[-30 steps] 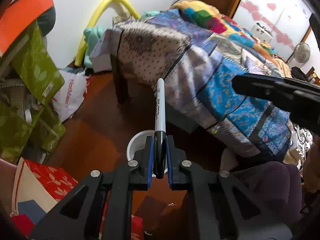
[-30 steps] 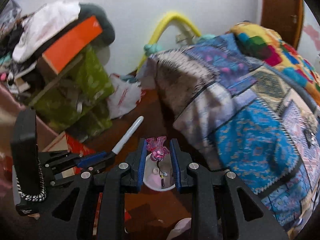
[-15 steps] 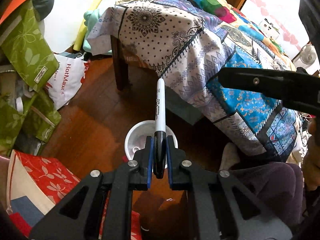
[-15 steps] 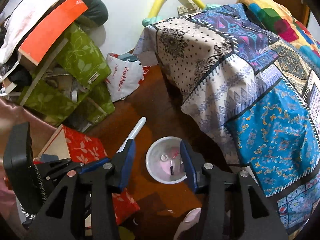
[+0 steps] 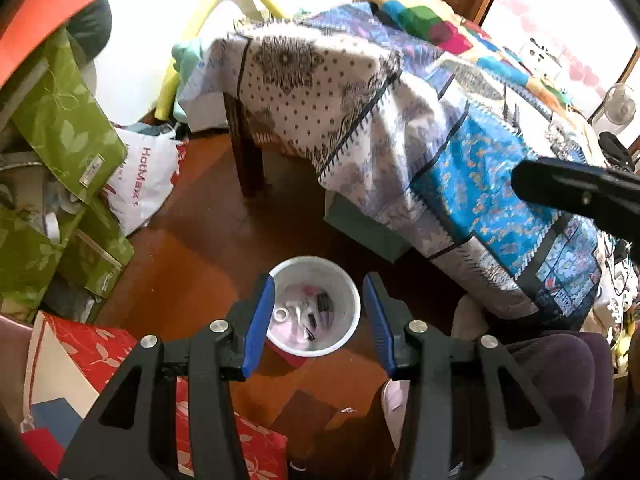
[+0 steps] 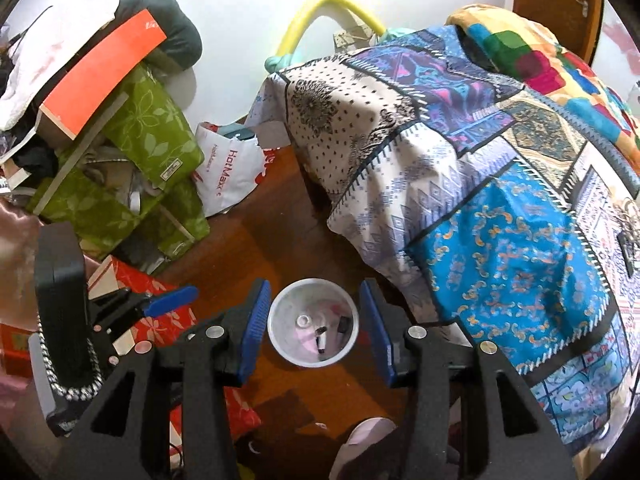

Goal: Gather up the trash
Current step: 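Open the right tool over the bin while the left tool releases the marker, then move both open tools back over the bed toward the black case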

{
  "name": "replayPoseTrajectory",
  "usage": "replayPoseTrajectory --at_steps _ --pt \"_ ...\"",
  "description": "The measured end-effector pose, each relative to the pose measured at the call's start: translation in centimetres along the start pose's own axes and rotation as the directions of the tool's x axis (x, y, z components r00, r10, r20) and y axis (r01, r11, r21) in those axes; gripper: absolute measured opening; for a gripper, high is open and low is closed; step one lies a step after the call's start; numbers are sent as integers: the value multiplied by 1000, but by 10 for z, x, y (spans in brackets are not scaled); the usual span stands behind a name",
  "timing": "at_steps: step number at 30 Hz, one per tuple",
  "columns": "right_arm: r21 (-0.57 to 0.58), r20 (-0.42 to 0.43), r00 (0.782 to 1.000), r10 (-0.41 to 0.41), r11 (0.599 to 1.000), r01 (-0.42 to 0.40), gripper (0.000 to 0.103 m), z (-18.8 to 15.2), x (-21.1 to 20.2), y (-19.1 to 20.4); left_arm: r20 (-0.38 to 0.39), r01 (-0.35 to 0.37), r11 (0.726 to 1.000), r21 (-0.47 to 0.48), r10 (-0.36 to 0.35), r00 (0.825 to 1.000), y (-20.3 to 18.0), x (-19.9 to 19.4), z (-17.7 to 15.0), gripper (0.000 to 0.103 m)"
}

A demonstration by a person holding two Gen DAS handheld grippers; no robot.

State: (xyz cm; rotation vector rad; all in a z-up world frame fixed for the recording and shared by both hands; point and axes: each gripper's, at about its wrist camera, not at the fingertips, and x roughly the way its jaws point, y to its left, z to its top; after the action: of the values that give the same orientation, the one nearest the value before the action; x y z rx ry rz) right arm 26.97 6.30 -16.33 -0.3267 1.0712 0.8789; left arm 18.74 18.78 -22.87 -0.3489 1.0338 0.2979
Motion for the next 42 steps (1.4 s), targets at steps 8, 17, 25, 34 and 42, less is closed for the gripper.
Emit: replayPoseTrajectory --at_steps 8,17,25,34,42 --pt "-4 92 996 -11 1000 11 43 -12 -48 -1 135 -16 1000 19 13 991 -16 -63 4 44" --pt "2 258 966 -31 1000 32 43 -32 -123 -7 302 -19 997 77 -5 953 -59 -139 7 44" --pt "29 434 898 -79 997 74 53 -58 -195 -21 418 1 991 135 -58 907 -110 -194 8 47" --pt "149 576 780 -245 969 195 75 -85 -255 -56 523 17 980 197 -120 844 -173 -229 13 96" --pt "295 621 669 -407 913 282 75 -100 -287 -102 521 77 956 283 -220 824 -224 -225 30 96"
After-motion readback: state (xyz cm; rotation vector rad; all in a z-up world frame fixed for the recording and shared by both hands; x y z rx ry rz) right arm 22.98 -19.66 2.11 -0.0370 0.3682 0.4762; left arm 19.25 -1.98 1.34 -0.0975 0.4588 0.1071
